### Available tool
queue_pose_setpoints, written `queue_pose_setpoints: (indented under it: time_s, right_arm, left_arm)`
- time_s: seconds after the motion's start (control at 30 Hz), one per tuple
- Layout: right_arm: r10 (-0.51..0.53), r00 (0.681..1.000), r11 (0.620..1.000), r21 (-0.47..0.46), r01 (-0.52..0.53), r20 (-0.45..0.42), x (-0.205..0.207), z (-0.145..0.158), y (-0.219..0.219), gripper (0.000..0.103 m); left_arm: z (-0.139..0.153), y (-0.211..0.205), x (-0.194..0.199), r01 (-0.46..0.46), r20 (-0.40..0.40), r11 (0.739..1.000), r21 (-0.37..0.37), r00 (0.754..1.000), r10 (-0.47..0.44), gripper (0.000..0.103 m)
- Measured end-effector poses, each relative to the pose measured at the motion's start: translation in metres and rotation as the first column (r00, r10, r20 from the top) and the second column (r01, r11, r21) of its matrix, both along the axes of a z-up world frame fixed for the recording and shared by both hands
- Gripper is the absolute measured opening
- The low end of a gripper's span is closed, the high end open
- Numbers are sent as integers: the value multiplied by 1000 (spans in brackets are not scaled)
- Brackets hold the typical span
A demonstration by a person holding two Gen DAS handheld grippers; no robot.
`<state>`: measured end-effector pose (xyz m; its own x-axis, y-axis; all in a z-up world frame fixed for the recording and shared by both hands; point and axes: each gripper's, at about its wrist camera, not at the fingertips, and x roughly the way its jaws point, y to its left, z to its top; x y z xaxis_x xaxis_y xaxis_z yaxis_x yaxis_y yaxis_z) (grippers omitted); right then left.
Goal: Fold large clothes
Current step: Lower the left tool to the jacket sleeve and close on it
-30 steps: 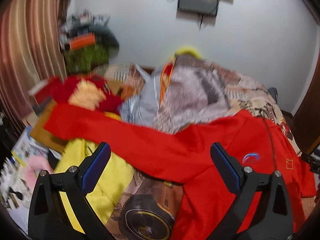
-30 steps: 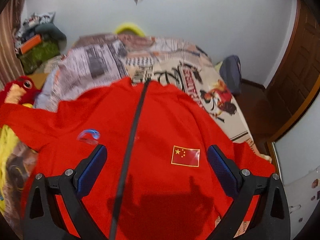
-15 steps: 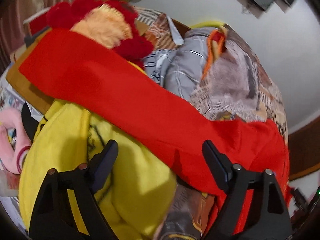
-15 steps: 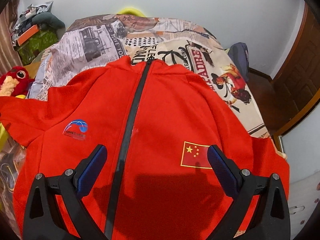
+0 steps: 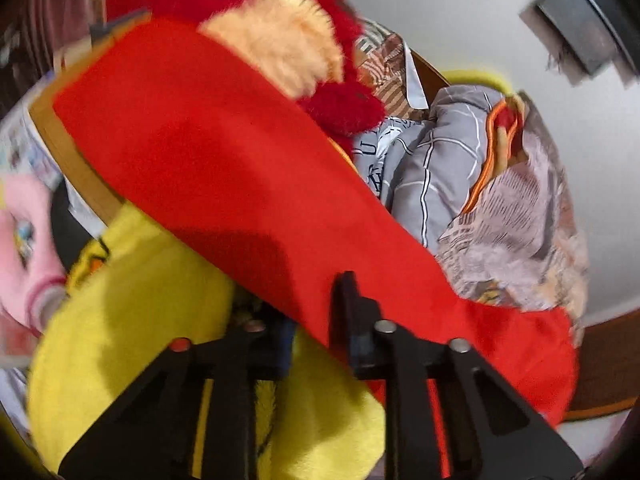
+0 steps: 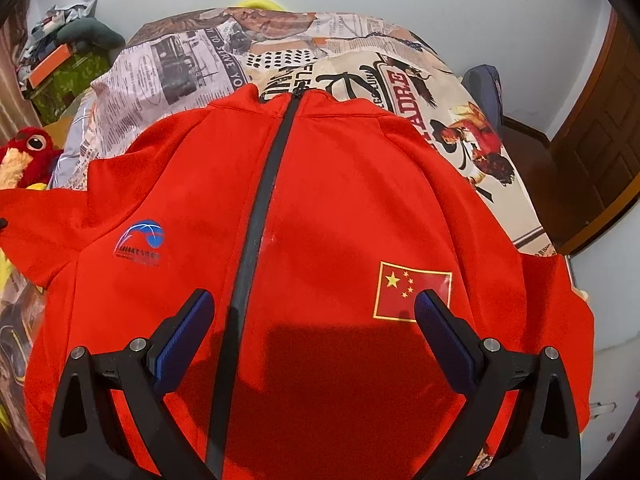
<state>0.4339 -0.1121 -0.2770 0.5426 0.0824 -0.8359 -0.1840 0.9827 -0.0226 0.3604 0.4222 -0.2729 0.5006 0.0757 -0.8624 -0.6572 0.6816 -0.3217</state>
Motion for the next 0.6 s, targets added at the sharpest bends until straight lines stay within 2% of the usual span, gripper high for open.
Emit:
queue_pose_setpoints:
  time_s: [0.03, 0.1, 0.13, 0.2, 0.27, 0.33, 0.4, 0.47, 0.6]
  right_arm:
    - [2, 1000, 1000, -1, -2, 1, -1, 1, -1, 100]
    - [4, 1000, 1000, -4, -4, 9, -4, 3, -3, 100]
    - [6, 1000, 1000, -6, -5, 14, -5, 5, -5, 100]
    - [10, 1000, 1000, -7, -9, 22, -8, 8, -6, 100]
    - [16, 999, 1000, -10, -16, 33, -11, 11, -7, 100]
    - [24, 998, 1000, -14, -23, 52, -14, 16, -9, 100]
    - [29, 998, 1000, -9, -28, 64, -17, 19, -11, 100]
    - [32, 997, 999, -3, -32, 74, -20, 22, -15, 100]
    - [35, 995, 999, 15, -36, 93, -24, 29, -24, 100]
  left_arm:
    - [8, -9, 3, 34, -19, 997, 68, 999, -33, 8]
    - [23, -27, 9, 90, -57, 975, 203, 995, -80, 5]
    - [37, -42, 12, 128, -73, 945, 301, 991, -111, 4]
    - [60, -64, 15, 170, -68, 894, 415, 985, -156, 3]
    - [84, -85, 19, 193, -45, 850, 490, 979, -197, 3]
    - [109, -108, 22, 217, -13, 813, 541, 968, -249, 3]
    - [130, -134, 28, 242, 23, 794, 558, 952, -306, 3]
    - [142, -154, 33, 267, 55, 791, 551, 934, -354, 3]
    - [159, -205, 39, 339, 122, 791, 510, 881, -457, 3]
